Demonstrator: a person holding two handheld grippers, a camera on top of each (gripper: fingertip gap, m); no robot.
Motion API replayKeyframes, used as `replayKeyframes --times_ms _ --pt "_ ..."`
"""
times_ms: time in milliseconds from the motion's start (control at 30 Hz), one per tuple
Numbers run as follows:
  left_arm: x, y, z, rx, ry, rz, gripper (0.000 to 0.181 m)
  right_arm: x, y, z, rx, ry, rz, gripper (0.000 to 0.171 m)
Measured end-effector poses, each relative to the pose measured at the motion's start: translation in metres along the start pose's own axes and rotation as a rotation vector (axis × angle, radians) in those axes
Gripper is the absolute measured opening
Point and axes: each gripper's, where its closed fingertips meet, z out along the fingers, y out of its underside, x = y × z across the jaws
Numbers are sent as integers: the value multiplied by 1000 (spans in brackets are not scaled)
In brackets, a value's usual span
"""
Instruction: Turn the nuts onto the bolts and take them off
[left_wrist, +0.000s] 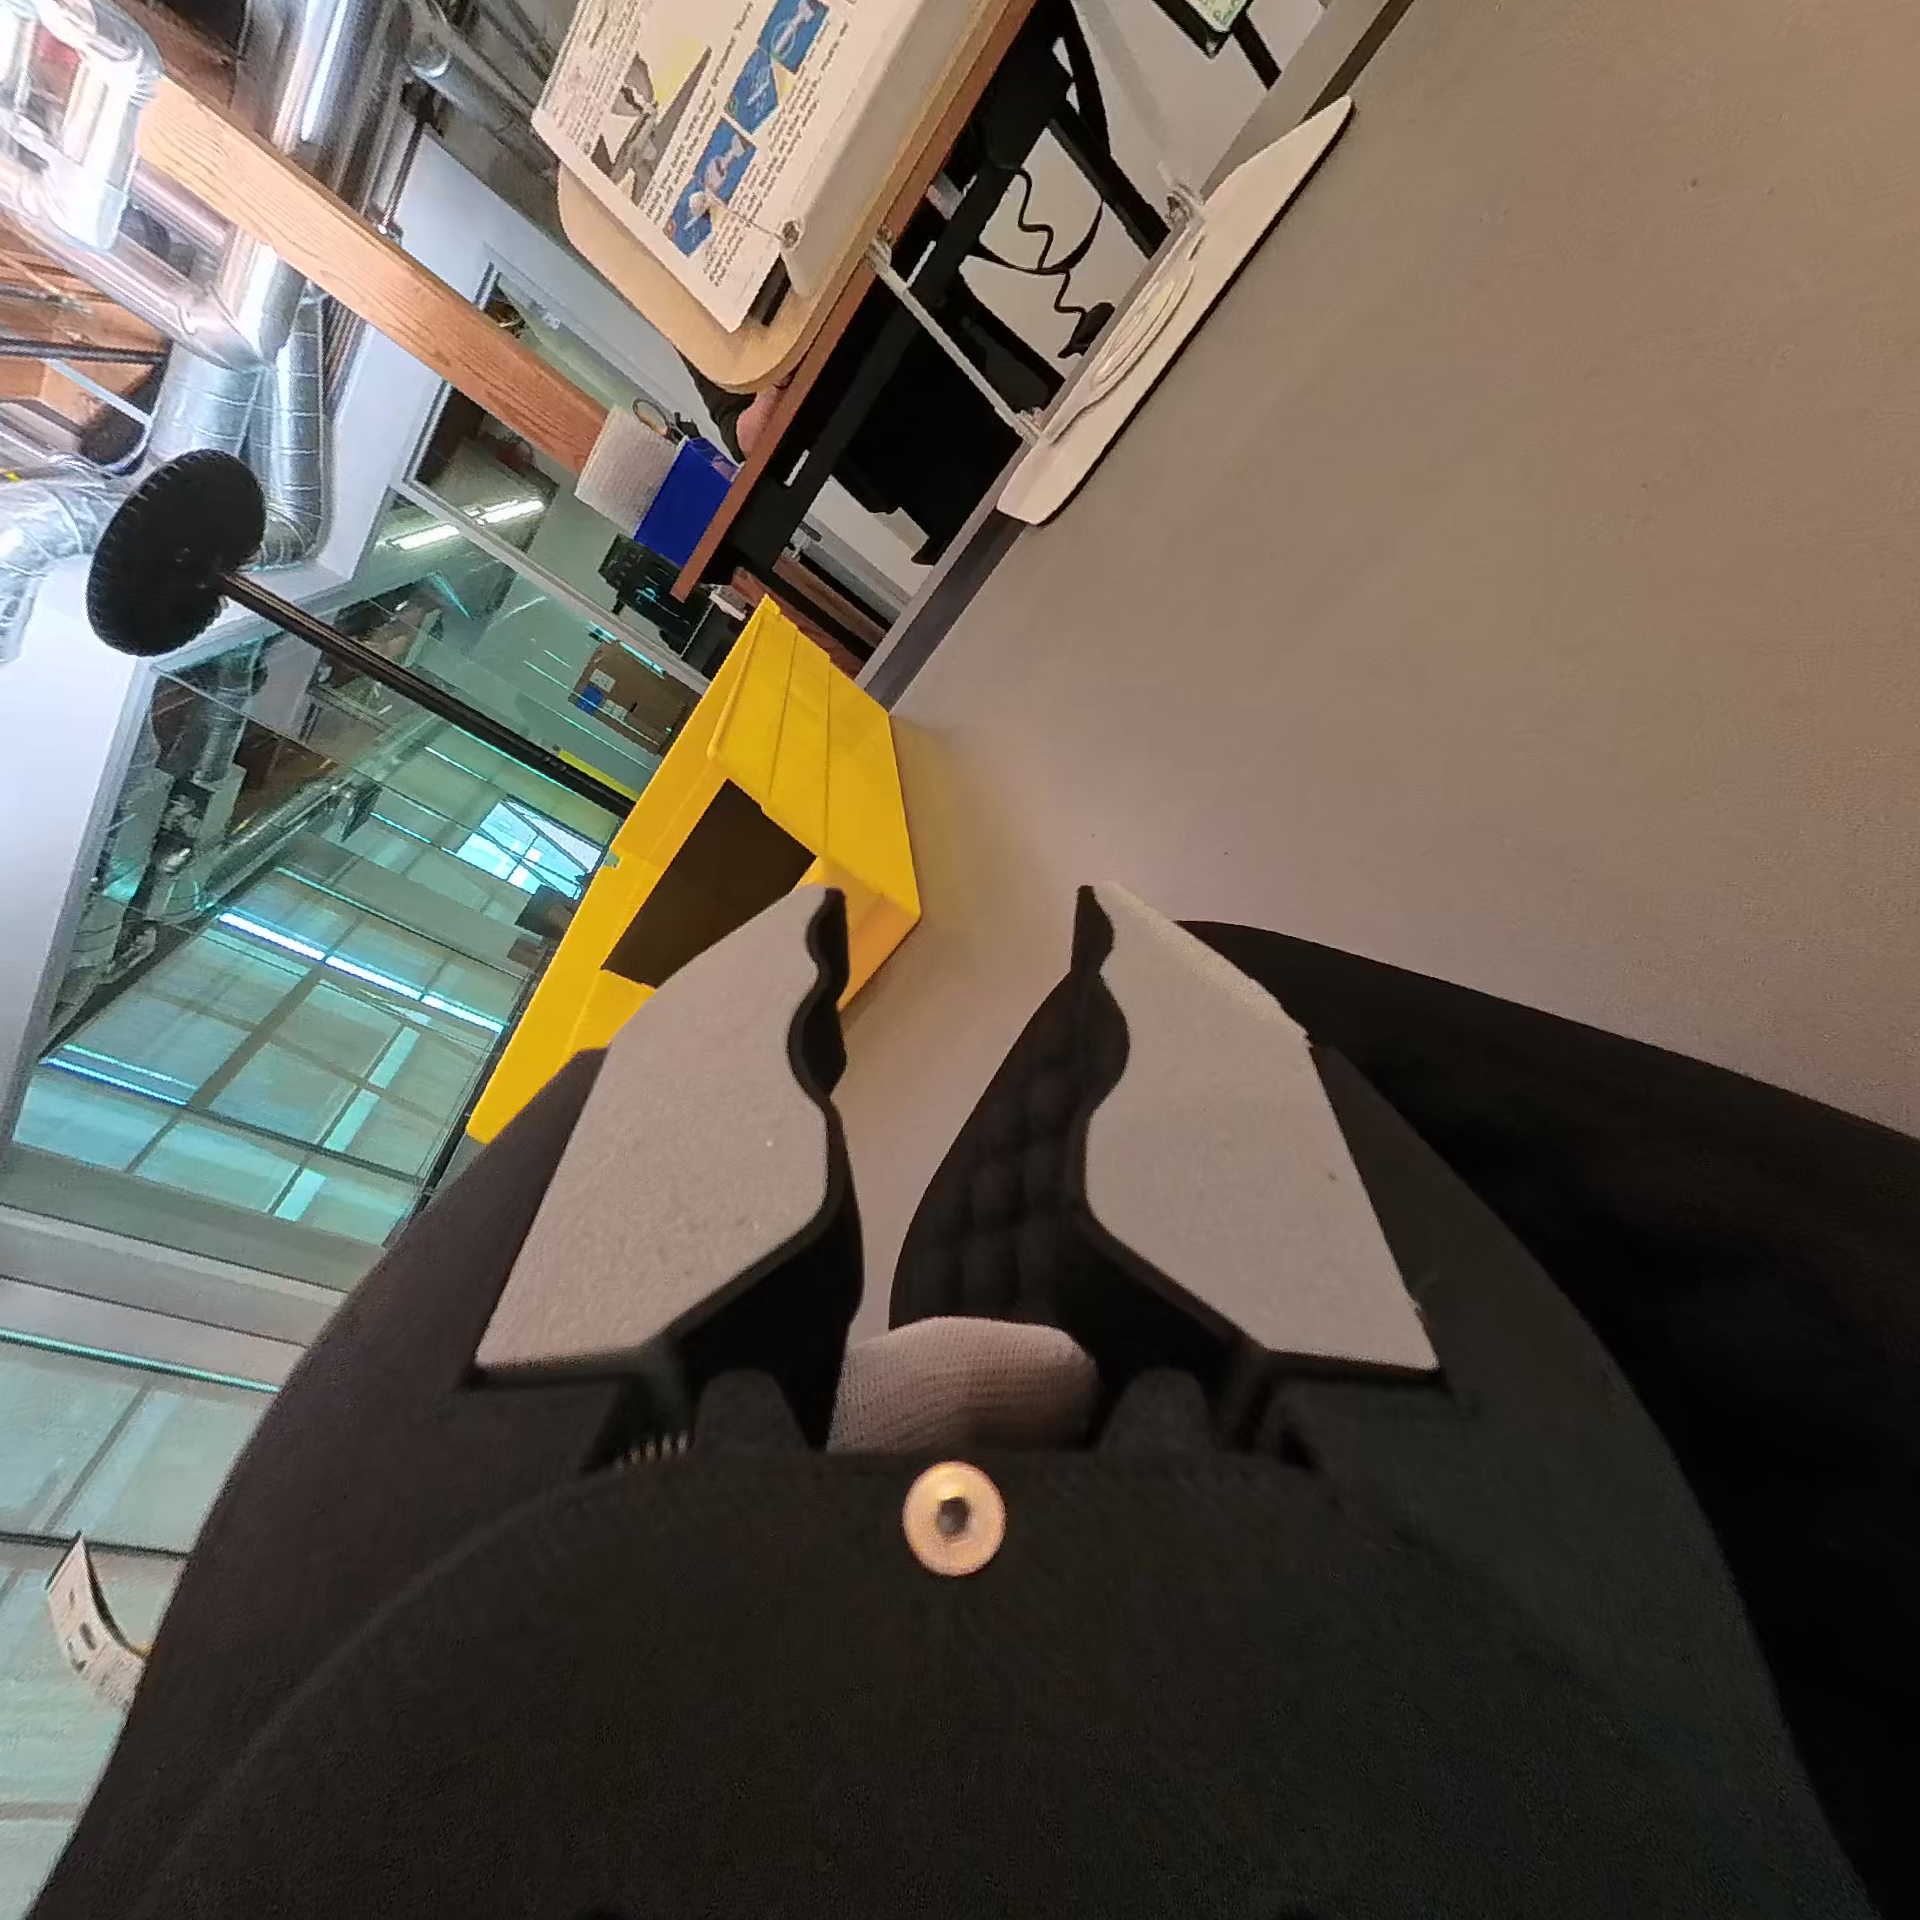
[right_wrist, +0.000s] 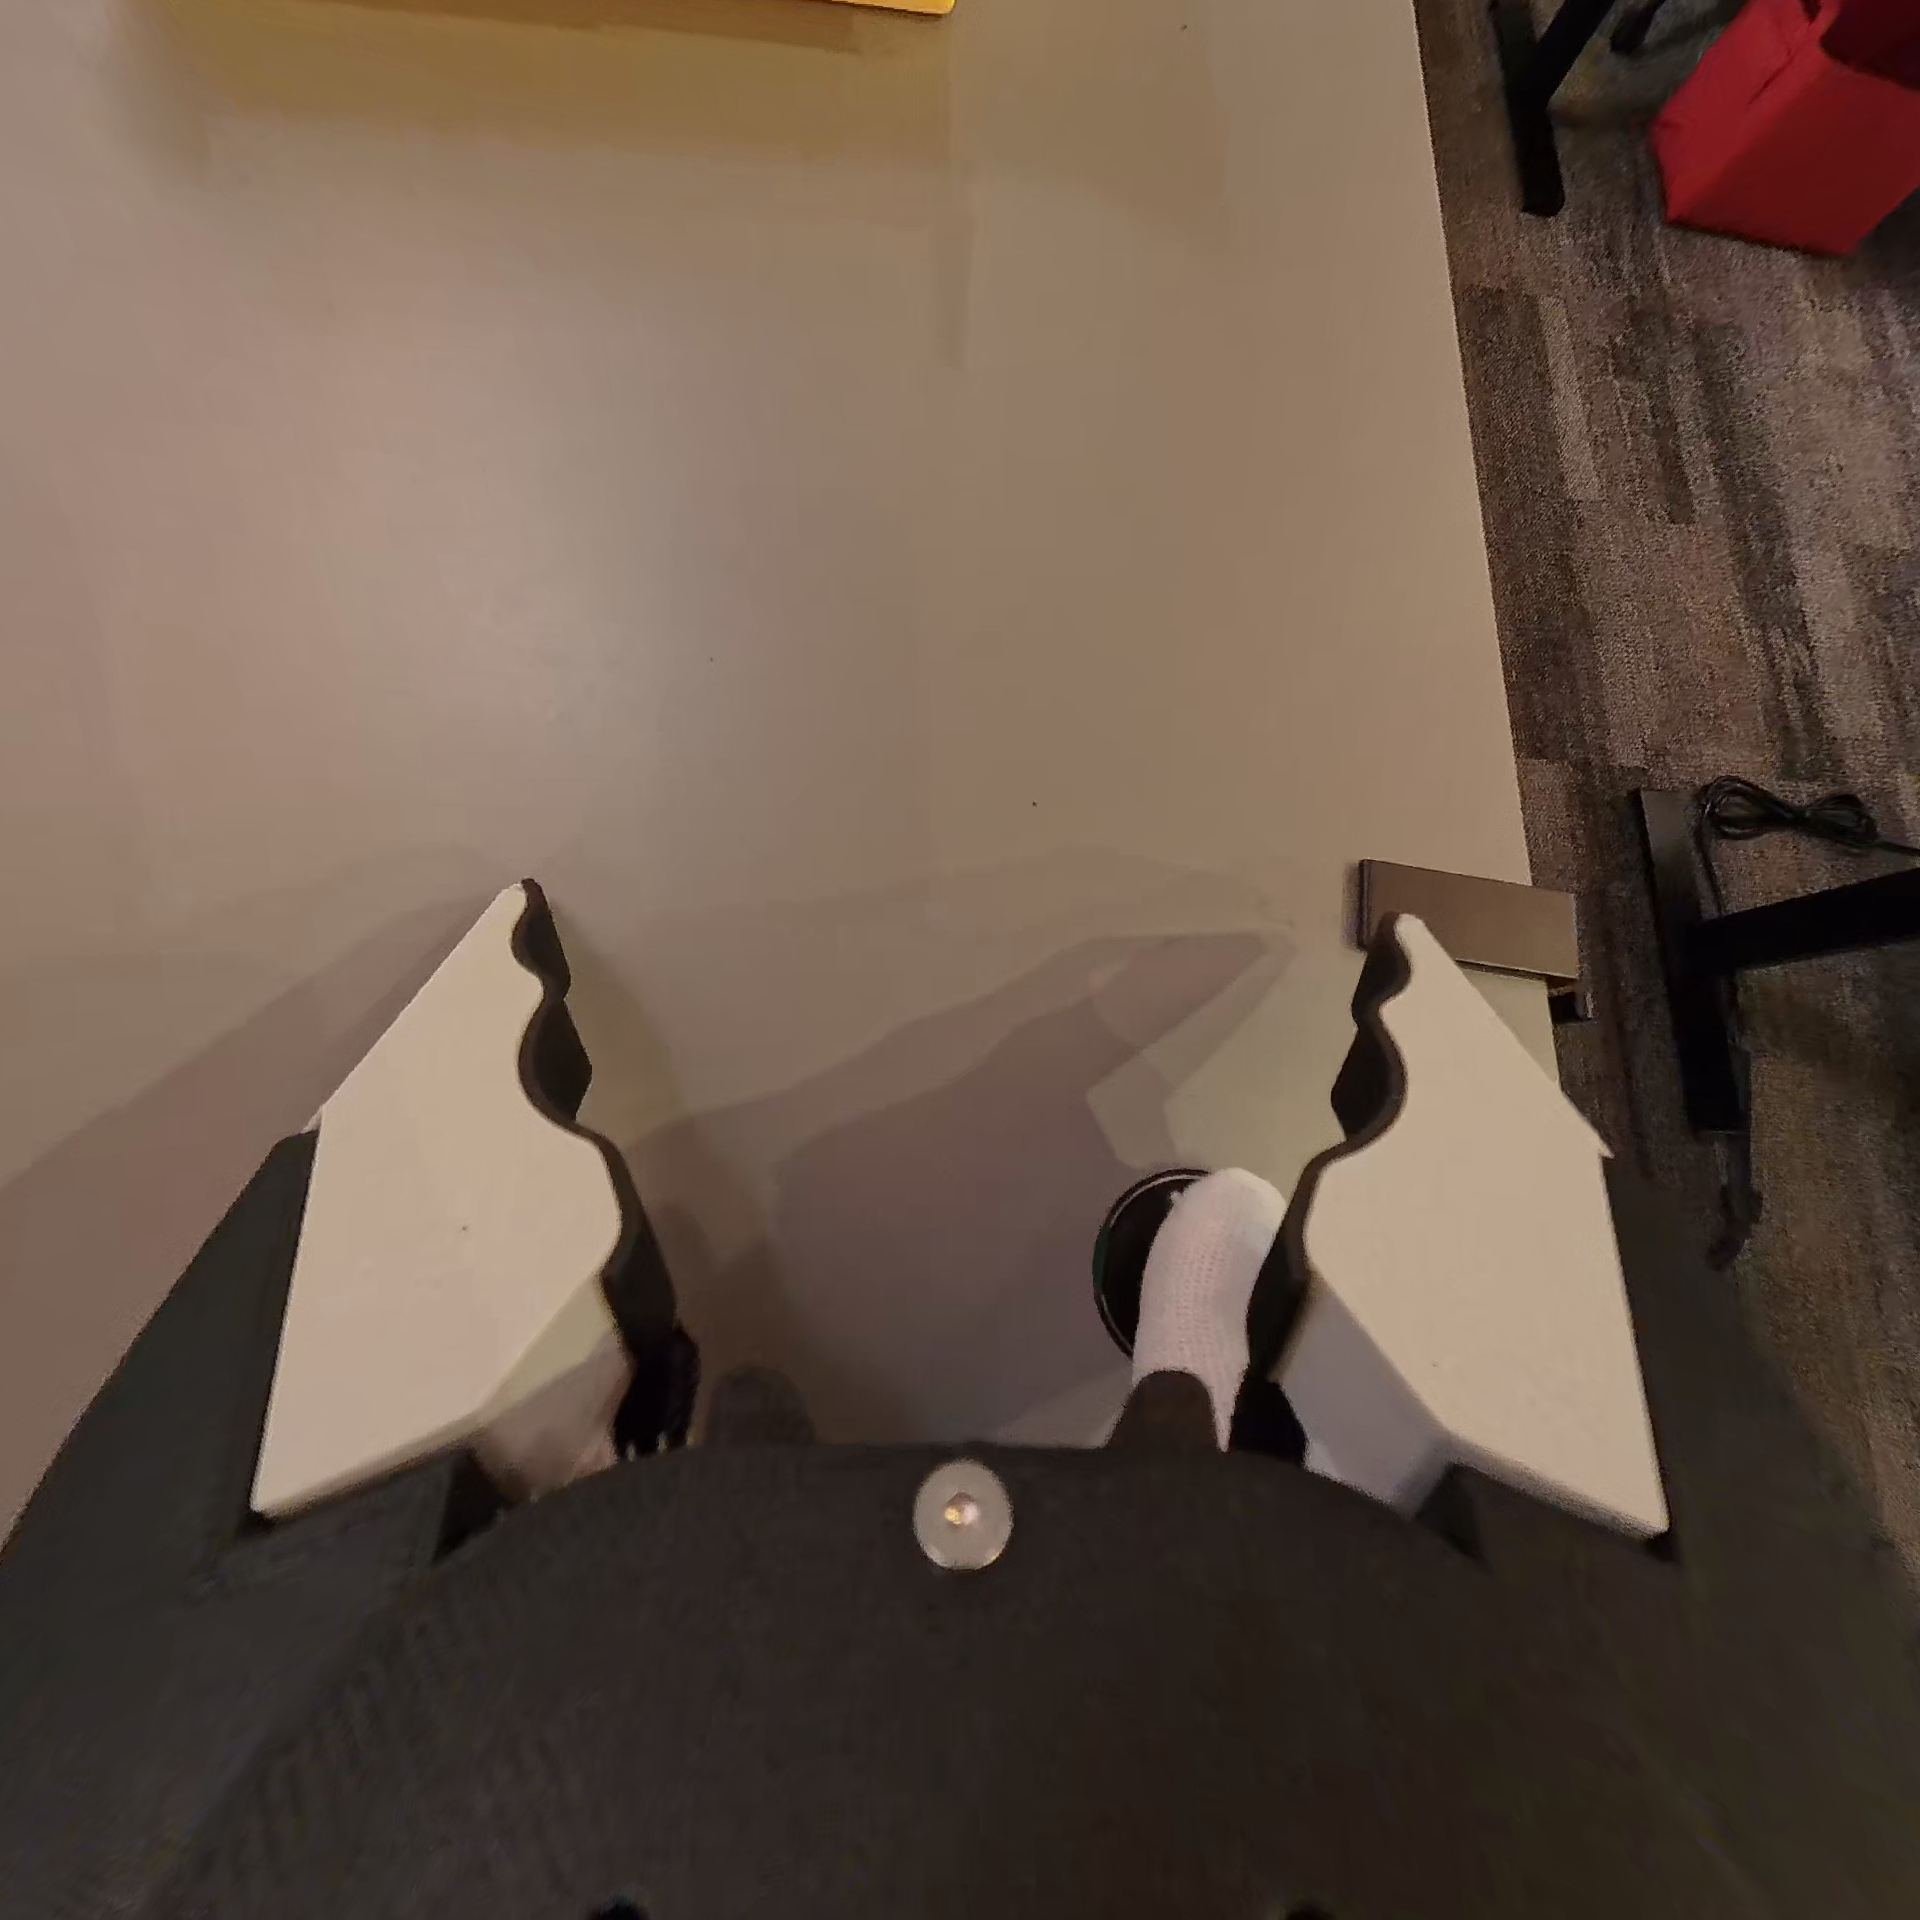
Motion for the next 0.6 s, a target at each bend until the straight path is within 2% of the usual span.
replayKeyframes --times_ms 167,300,600 --pt "6 1 -2 23 -7 16 41 1 4 3 23 -3 -31 143" --pt "11 3 -1 25 -10 22 40 1 8 3 53 -15 -50 132" --pt "21 10 2 3 -16 19 41 -2 17 10 51 -37 -64 133"
